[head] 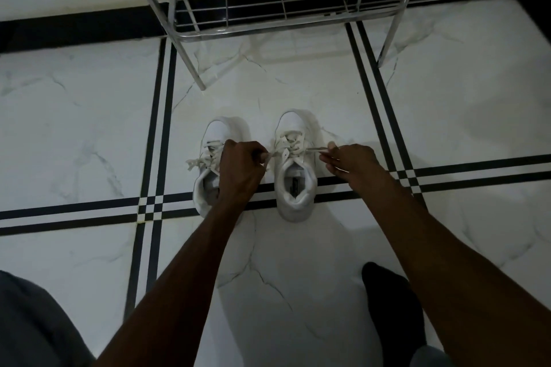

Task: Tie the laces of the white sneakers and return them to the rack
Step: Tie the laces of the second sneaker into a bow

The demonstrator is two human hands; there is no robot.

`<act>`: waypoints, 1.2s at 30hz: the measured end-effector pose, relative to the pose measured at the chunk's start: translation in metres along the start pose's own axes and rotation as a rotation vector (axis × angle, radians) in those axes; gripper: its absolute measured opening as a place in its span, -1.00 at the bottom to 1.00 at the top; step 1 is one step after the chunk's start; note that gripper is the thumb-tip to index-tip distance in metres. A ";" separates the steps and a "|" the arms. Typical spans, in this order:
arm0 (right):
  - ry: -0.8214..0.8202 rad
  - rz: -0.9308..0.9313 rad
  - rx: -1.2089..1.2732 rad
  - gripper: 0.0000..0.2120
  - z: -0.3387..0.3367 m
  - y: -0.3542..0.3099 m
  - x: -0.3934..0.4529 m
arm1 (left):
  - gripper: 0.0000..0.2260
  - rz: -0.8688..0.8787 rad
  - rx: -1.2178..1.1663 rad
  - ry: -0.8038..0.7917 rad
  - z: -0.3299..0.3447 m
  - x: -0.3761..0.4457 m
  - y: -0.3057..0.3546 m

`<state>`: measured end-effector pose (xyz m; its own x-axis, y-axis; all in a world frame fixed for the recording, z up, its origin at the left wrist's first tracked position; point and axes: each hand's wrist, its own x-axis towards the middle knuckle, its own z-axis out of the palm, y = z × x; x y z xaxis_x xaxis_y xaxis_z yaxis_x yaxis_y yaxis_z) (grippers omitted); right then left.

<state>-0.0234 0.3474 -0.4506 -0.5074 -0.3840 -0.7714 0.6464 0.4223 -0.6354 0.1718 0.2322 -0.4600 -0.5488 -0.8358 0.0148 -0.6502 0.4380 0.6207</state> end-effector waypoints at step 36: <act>0.027 -0.553 -0.557 -0.72 -0.036 -0.011 0.001 | -0.86 -0.001 -0.066 0.064 -0.018 0.002 0.000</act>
<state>-0.0516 0.3723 -0.4462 -0.6908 -0.6412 -0.3342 -0.0812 0.5281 -0.8453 0.1804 0.2251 -0.4460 -0.5124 -0.8564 0.0630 -0.6135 0.4164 0.6710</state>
